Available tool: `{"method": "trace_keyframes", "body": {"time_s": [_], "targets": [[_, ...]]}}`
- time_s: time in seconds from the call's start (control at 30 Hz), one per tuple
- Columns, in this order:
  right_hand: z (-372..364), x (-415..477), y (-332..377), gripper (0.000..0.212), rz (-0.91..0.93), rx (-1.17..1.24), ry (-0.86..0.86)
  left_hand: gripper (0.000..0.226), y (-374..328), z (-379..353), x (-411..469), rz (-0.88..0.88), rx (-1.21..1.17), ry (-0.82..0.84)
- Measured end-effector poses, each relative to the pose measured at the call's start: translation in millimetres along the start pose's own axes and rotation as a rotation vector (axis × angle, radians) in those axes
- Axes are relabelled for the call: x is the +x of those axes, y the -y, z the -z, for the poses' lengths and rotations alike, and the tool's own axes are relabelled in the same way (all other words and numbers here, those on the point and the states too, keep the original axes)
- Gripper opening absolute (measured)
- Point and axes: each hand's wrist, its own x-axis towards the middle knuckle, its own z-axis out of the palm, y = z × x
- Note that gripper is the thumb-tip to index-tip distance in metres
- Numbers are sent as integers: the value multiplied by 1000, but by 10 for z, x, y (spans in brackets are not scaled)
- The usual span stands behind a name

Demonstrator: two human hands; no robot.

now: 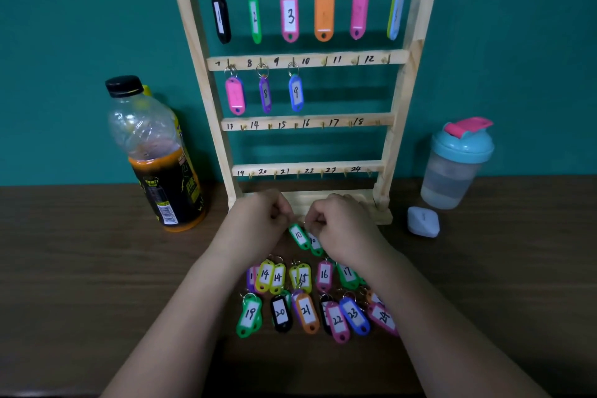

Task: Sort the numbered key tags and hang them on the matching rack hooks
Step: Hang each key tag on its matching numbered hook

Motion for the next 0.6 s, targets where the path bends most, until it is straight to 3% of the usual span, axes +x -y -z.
{"method": "trace_keyframes", "body": {"time_s": [0.17, 0.6], "targets": [[291, -24, 64, 13, 42, 254, -62, 16, -119, 190, -28, -103, -110, -125], [1001, 205, 296, 12, 157, 551, -619, 8, -759, 629, 165, -288, -308, -407]]}}
